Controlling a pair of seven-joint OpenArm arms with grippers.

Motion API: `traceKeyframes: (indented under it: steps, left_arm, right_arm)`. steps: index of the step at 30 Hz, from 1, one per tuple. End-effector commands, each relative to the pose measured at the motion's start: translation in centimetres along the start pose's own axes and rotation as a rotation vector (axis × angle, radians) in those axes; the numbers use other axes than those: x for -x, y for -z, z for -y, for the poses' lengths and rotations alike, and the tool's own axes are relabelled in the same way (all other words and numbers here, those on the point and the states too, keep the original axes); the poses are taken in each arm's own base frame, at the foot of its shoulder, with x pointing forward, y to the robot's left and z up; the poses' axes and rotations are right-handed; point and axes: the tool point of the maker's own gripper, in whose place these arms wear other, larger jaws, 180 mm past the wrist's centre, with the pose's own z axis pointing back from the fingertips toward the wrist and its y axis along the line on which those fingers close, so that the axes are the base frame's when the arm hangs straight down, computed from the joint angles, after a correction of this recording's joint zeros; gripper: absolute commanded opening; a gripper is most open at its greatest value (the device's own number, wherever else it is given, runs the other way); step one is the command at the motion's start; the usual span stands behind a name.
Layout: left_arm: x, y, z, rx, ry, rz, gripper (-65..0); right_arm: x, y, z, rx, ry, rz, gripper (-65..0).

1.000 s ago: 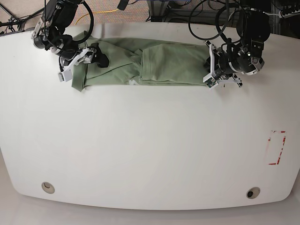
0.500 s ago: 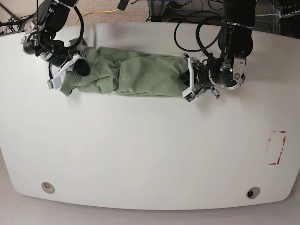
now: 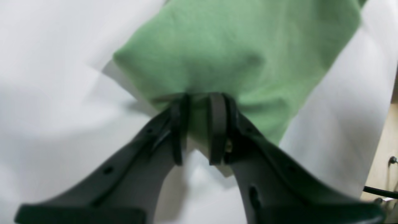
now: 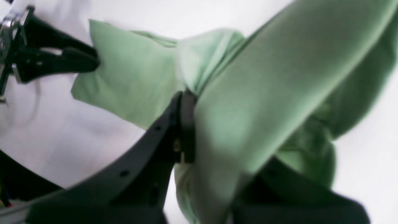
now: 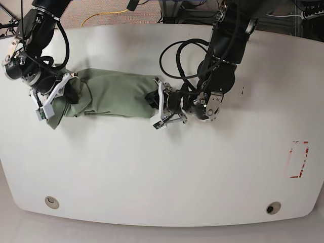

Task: Fold the T-shirt properly
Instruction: 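Fold the strip ends together with both grippers toward the middle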

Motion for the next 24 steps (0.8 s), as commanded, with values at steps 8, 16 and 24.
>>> traceKeyframes:
  steps: [8, 16, 24]
  left_arm:
    - [-1.5, 1.5, 1.4, 0.024, 0.009, -0.001, -55.6]
    - [-1.5, 1.5, 1.4, 0.029, 0.005, 0.010, -55.4]
    - [-3.9, -0.2, 0.0, 0.014, -0.073, 0.164, -45.8]
  right_arm:
    - [-3.0, 2.3, -4.0, -0.130, -0.137, 0.018, -64.5]
    - [-3.1, 5.6, -6.1, -0.242, -0.108, 0.012, -27.6]
    - [-3.0, 7.0, -9.3, -0.325, -0.159, -0.009, -13.3]
